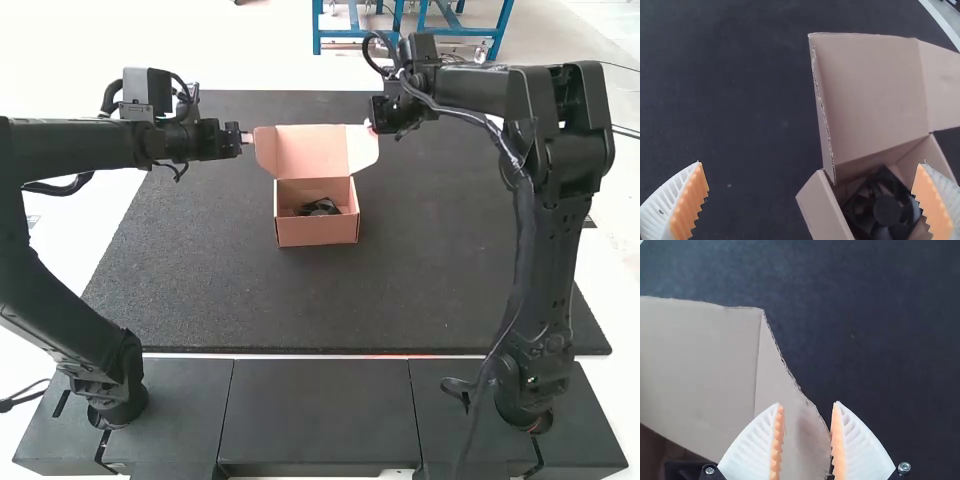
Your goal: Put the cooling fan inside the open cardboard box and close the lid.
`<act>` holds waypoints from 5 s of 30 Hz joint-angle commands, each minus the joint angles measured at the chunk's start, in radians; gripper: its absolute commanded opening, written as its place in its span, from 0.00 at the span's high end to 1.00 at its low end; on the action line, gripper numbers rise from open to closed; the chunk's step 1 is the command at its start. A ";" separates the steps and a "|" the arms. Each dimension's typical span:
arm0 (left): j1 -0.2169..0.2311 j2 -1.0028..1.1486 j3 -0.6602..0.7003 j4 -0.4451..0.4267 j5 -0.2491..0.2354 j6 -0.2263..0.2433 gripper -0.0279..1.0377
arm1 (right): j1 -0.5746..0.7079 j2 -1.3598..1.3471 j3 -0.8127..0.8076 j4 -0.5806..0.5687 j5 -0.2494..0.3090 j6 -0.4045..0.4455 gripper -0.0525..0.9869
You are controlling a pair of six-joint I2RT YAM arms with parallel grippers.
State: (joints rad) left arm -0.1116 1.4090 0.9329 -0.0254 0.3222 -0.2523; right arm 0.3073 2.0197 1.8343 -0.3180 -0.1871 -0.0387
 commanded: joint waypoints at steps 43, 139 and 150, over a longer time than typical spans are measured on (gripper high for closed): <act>-0.042 0.297 0.265 0.076 0.002 -0.007 0.07 | 0.000 -0.019 -0.050 -0.084 -0.150 -0.017 0.97; -0.119 0.234 0.273 -0.033 0.173 -0.010 0.96 | 0.081 -0.061 -0.079 -0.095 -0.199 0.022 0.97; -0.166 0.165 0.185 -0.053 0.173 -0.015 0.96 | 0.098 -0.110 -0.165 -0.102 -0.222 0.020 0.97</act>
State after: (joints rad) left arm -0.2520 1.6207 1.1309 -0.0860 0.4458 -0.2607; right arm 0.3634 1.9301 1.7119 -0.4011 -0.3557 -0.0223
